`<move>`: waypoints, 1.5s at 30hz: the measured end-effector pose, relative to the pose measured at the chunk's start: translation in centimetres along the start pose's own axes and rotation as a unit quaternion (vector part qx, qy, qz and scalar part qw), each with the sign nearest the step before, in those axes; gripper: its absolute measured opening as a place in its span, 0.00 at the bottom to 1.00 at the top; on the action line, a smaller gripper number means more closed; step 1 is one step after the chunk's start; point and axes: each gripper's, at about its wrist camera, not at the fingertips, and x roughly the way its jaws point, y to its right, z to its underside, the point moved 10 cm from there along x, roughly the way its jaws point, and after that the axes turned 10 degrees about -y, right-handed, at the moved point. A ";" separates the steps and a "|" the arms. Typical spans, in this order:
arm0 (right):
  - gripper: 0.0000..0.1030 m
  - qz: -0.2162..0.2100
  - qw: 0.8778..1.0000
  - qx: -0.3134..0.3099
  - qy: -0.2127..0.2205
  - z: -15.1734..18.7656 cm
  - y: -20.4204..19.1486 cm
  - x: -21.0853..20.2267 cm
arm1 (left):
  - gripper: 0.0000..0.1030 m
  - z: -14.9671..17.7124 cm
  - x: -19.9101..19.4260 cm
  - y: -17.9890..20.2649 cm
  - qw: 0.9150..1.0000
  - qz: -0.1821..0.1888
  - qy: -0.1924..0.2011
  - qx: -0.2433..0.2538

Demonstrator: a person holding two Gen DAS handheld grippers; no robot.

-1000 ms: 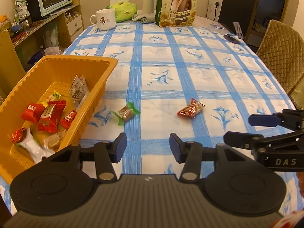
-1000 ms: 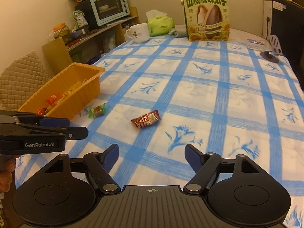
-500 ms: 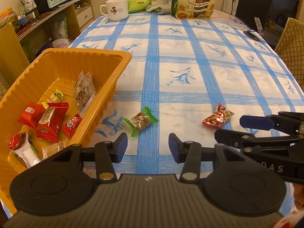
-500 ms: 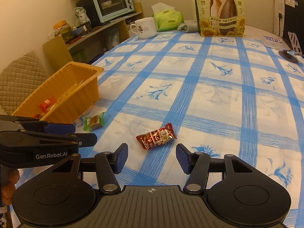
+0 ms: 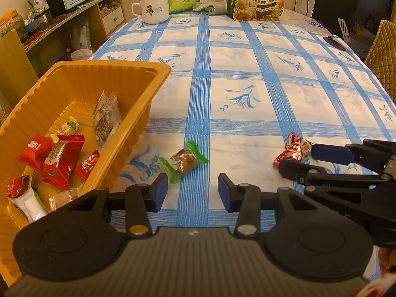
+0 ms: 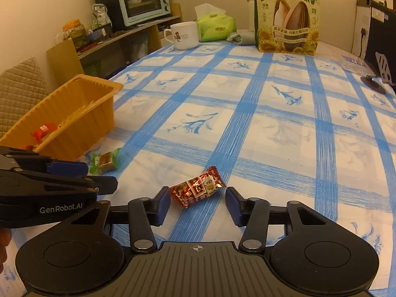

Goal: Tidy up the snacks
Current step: 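Grasp the green-wrapped candy with the left tool while the right tool grasps a red wrapped sweet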

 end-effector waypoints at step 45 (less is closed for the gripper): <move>0.57 0.034 0.990 0.137 0.006 1.0 8.4 -3.8 | 0.21 -4.2 2.6 3.4 0.998 0.033 0.015 0.042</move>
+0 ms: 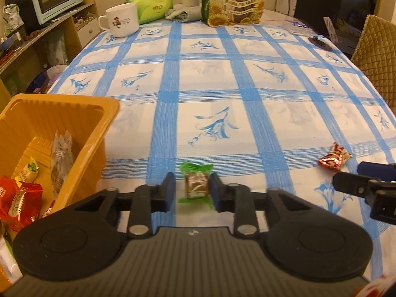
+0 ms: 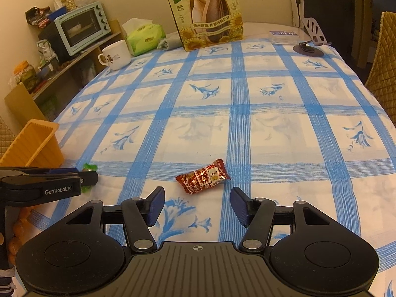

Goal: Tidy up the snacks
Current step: 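Grasp the green-wrapped candy with the left tool while the right tool grasps a red wrapped sweet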

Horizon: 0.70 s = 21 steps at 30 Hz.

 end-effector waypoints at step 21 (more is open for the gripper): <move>0.35 0.016 1.000 -0.015 0.004 -2.0 -1.3 2.6 | 0.18 1.5 -0.9 -0.5 1.000 0.006 -0.010 -0.007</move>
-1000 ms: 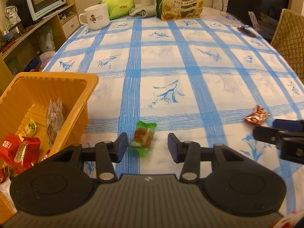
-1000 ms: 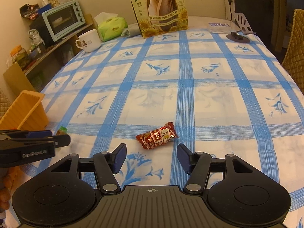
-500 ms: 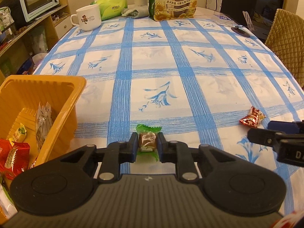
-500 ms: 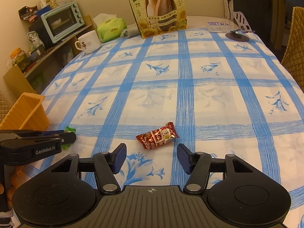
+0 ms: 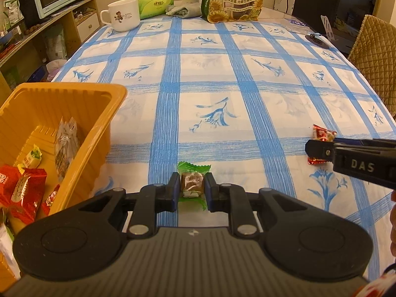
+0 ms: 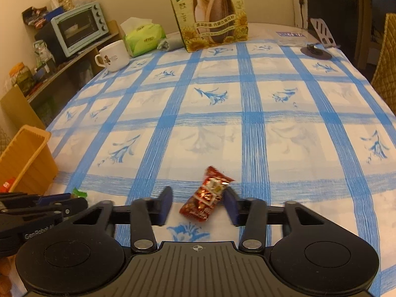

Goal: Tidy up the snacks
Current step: 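Grasp the green-wrapped candy with the left tool while the right tool grasps a red wrapped sweet, then carry both held snacks over the orange tray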

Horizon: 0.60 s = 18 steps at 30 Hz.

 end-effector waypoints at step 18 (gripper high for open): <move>0.17 -0.033 0.998 -0.056 -0.011 2.1 -1.3 -3.0 | 0.18 2.5 -2.5 1.0 1.000 -0.004 -0.003 -0.011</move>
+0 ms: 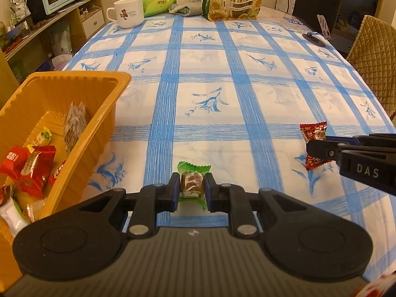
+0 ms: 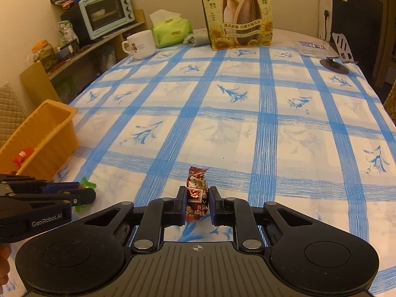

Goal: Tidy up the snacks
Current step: 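Carry both held snacks over the orange tray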

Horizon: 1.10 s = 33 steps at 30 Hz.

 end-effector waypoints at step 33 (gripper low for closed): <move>0.17 -0.179 0.981 -0.066 -0.017 5.0 -21.0 -10.6 | 0.18 8.1 -17.7 -13.8 0.997 -0.018 0.067 -0.045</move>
